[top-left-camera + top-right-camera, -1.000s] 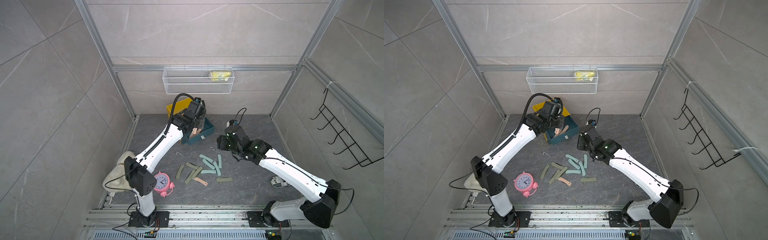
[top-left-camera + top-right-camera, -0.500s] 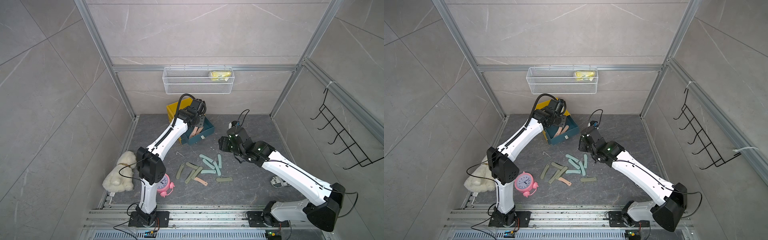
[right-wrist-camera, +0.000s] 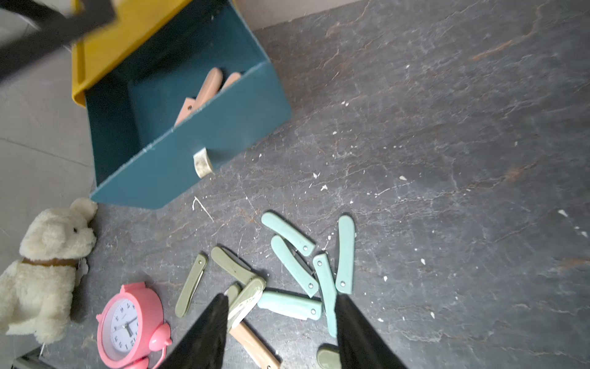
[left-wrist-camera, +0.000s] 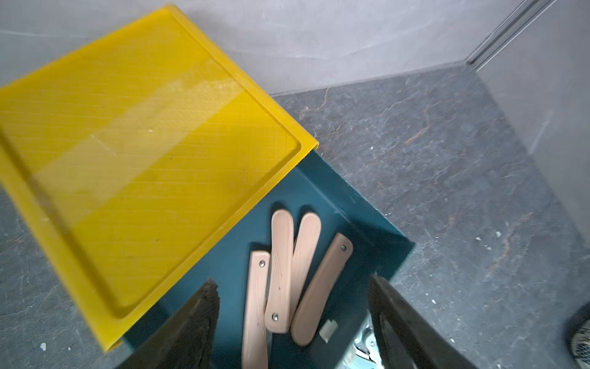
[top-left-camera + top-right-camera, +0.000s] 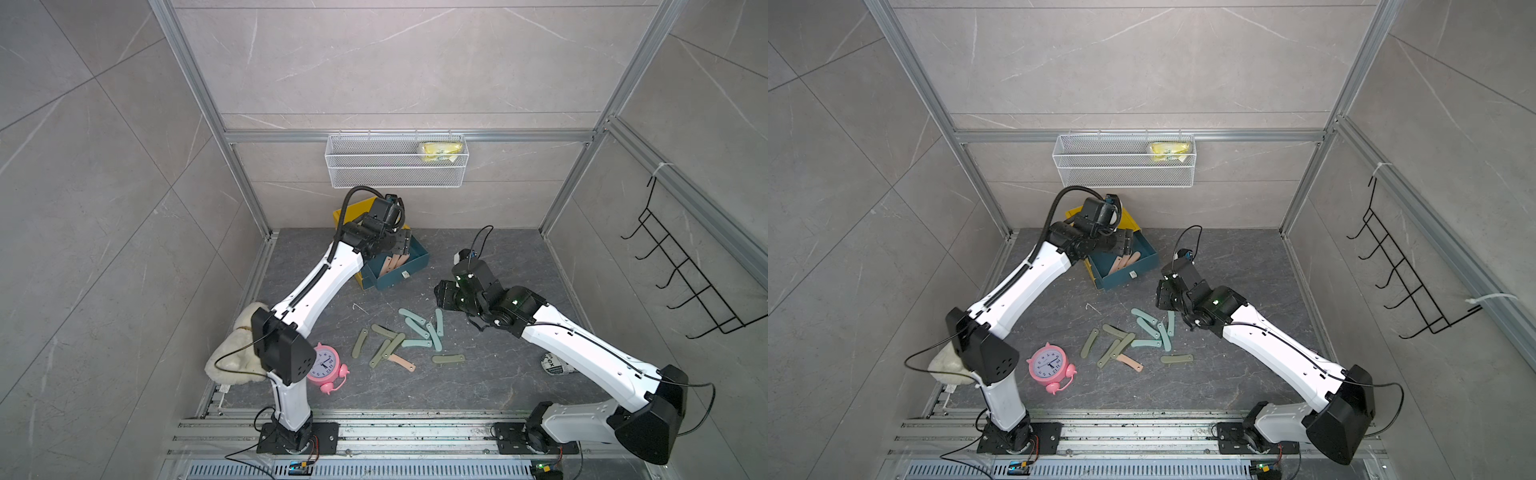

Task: Place the fruit knives into the drawer by color
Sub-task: Place the fruit knife in the drawer, then pick up the fruit knife from the center of the board.

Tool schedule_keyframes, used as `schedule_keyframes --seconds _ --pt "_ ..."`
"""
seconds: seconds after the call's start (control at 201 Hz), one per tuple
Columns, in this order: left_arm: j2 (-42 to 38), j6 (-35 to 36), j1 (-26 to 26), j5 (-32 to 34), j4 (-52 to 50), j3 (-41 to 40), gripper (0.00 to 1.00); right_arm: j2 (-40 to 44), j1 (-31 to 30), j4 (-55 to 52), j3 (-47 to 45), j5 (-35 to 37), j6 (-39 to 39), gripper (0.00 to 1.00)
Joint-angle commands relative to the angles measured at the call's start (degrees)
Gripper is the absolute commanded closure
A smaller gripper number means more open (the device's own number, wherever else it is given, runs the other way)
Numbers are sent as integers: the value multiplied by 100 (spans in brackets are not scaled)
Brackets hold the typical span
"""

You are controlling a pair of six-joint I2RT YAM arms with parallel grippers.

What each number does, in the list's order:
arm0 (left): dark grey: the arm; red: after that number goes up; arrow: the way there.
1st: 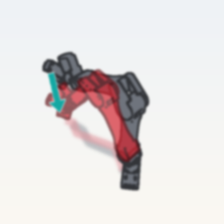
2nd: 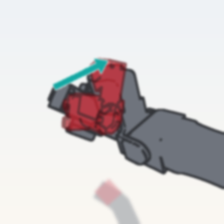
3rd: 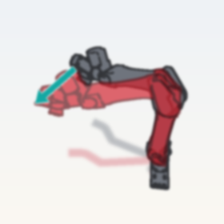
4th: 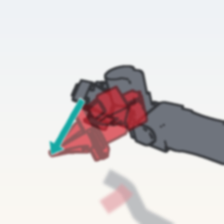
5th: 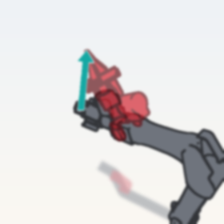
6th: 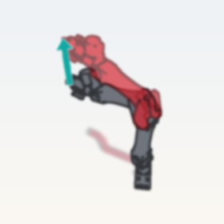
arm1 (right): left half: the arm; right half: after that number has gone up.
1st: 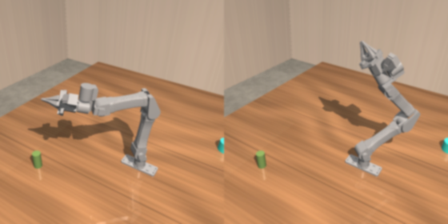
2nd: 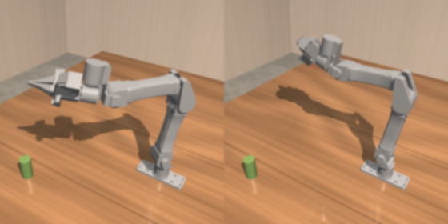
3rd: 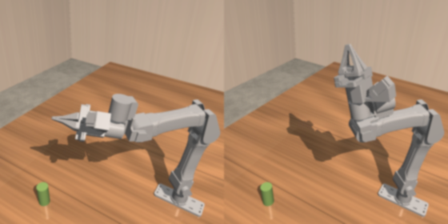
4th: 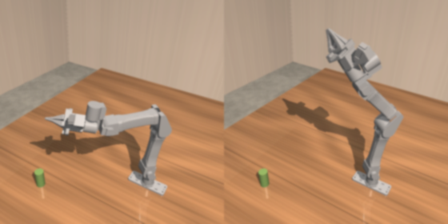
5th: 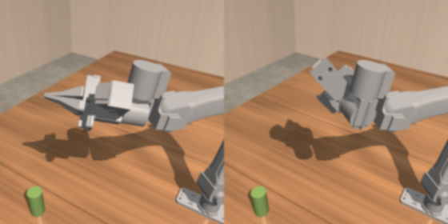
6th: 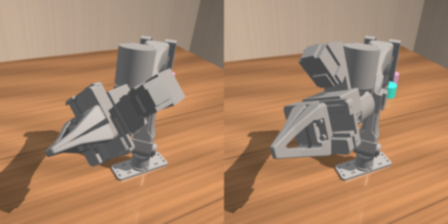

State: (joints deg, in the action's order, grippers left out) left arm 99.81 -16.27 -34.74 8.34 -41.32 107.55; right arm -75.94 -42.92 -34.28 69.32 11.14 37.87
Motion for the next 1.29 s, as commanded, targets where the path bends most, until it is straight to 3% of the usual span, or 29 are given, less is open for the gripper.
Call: schedule_keyframes --seconds 0.0,0.209,0.383,0.781,0.946,1.1,1.289 --pt "-1255 -409 -35 -342 694 -937 19 -87 -335 170 -295 -608 -385 44" --pt "-2967 -949 -65 -176 1324 -3326 17 -856 -1338 563 -743 -1138 -883 46" --pt "-3910 -1279 -67 202 1183 -4317 16 -1804 -2014 734 -663 -1126 -1083 45" --pt "-4543 -1402 -59 564 467 -4930 16 -2929 -2116 629 -292 -173 -1251 42" --pt "-4602 -1399 -56 625 433 -5007 16 -3275 -2116 457 -101 -138 -1304 44" --pt "-4594 -1352 -55 643 399 -4961 16 -3366 -2148 192 -21 -14 -1350 51" --pt "-4566 -1352 -58 634 423 -4977 16 -3337 -2236 116 -42 5 -1349 68"
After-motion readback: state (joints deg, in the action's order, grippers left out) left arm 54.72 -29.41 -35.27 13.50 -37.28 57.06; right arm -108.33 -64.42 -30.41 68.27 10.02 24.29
